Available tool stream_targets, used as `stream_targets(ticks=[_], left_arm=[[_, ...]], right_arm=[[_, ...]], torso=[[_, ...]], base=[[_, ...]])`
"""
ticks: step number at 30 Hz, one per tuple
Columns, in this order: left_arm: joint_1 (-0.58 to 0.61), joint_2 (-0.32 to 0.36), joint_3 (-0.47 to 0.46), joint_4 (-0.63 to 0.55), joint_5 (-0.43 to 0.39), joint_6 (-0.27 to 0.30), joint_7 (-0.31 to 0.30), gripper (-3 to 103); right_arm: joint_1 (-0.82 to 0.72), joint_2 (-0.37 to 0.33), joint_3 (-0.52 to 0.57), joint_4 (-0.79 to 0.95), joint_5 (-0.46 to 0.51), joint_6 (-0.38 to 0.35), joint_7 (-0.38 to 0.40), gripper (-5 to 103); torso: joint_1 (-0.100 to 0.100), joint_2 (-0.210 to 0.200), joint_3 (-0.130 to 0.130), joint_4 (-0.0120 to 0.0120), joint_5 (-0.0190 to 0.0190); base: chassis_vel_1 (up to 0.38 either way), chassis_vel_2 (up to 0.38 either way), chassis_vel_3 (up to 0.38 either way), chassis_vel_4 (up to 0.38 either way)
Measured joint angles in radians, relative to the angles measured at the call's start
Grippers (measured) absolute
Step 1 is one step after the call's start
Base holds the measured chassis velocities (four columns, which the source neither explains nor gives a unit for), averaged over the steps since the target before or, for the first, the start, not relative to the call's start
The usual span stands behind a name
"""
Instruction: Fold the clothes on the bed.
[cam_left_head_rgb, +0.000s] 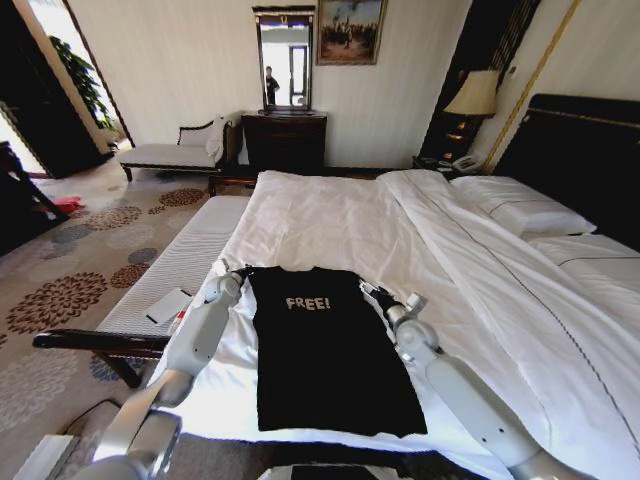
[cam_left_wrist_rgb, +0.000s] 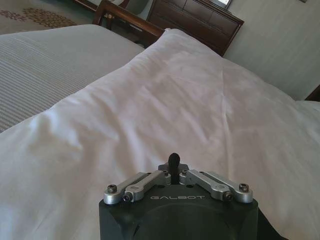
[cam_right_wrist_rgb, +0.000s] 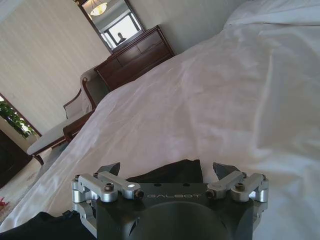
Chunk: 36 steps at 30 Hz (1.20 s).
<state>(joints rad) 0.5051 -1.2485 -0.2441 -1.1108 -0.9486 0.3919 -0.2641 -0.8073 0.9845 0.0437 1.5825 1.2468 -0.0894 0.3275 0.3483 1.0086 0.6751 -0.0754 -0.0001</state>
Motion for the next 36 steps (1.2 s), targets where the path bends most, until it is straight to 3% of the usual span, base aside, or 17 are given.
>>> stream_targets(ticks=[5, 11, 15, 28, 32, 36], left_arm=[[0.015, 0.002, -0.003, -0.004, 0.006, -0.002, -0.001, 2], [0.025, 0.002, -0.006, -0.010, 0.010, -0.004, -0.001, 2], [0.030, 0.011, -0.008, -0.016, 0.011, -0.006, -0.001, 2], [0.032, 0.017, -0.006, -0.027, 0.009, -0.009, 0.001, 2], [0.030, 0.014, -0.004, -0.027, 0.009, -0.009, 0.001, 2], [0.029, 0.012, -0.002, -0.026, 0.009, -0.010, 0.001, 2]], right_arm=[[0.148, 0.056, -0.080, -0.161, 0.005, -0.006, -0.018, 100], [0.220, 0.105, -0.123, -0.267, 0.005, -0.010, -0.042, 100], [0.290, 0.192, -0.168, -0.421, -0.007, -0.031, -0.068, 100], [0.319, 0.245, -0.166, -0.536, -0.073, -0.025, -0.084, 101], [0.326, 0.239, -0.147, -0.524, -0.079, -0.022, -0.084, 96], [0.340, 0.227, -0.136, -0.523, -0.092, -0.019, -0.086, 100]], torso=[[0.000, 0.000, 0.000, 0.0005, -0.0002], [0.000, 0.000, 0.000, 0.0002, -0.0001], [0.000, 0.000, 0.000, 0.0003, -0.0001], [0.000, 0.000, 0.000, 0.0002, 0.0001], [0.000, 0.000, 0.000, 0.0002, 0.0002], [0.000, 0.000, 0.000, 0.0000, 0.0001]], base=[[0.000, 0.000, 0.000, 0.000], [0.000, 0.000, 0.000, 0.000], [0.000, 0.000, 0.000, 0.000], [0.000, 0.000, 0.000, 0.000], [0.000, 0.000, 0.000, 0.000], [0.000, 0.000, 0.000, 0.000]])
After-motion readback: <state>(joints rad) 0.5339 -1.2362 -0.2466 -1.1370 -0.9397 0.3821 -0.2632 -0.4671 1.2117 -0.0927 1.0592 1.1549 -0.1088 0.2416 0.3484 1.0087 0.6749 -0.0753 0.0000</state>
